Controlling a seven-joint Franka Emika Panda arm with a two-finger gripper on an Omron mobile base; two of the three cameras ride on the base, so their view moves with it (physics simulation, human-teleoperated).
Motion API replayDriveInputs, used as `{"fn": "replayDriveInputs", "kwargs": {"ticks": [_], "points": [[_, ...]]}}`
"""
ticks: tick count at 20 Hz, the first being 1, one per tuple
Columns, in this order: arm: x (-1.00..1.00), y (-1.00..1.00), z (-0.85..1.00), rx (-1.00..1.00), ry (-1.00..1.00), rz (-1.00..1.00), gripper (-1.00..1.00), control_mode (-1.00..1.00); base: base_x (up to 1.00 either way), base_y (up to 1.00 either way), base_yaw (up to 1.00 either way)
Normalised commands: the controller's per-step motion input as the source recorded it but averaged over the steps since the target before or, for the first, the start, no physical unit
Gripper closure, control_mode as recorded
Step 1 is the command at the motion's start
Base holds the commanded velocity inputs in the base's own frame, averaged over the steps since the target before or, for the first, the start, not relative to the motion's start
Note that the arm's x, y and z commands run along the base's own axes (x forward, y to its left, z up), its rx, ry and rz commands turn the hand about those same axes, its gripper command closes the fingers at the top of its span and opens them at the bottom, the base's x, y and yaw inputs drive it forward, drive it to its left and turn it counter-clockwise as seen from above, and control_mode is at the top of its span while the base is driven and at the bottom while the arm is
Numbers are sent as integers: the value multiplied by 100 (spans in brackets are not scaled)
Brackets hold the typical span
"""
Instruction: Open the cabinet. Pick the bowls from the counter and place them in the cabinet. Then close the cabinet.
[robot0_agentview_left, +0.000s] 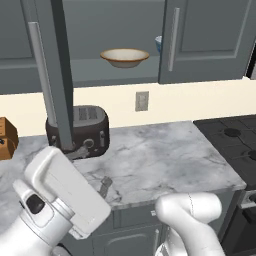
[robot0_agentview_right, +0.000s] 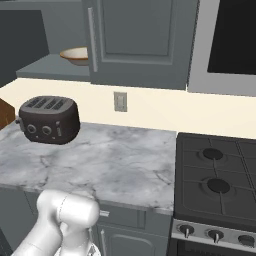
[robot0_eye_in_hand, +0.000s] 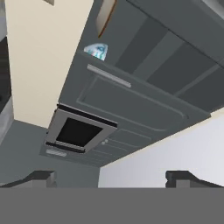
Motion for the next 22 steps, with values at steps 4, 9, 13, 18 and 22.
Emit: {"fn": "replayDriveInputs", "kwargs": {"ticks": [4, 9, 13, 18, 22], "points": [[11, 45, -29, 0, 1, 0, -100, -100, 0, 0, 0], [24, 40, -14, 1, 6, 0, -100, -100, 0, 0, 0], [43, 35, -5, 3, 12, 0, -100, -100, 0, 0, 0], [49, 28, -13, 5, 13, -1, -100, -100, 0, 0, 0], [52, 34, -15, 3, 10, 0, -100, -100, 0, 0, 0]]}}
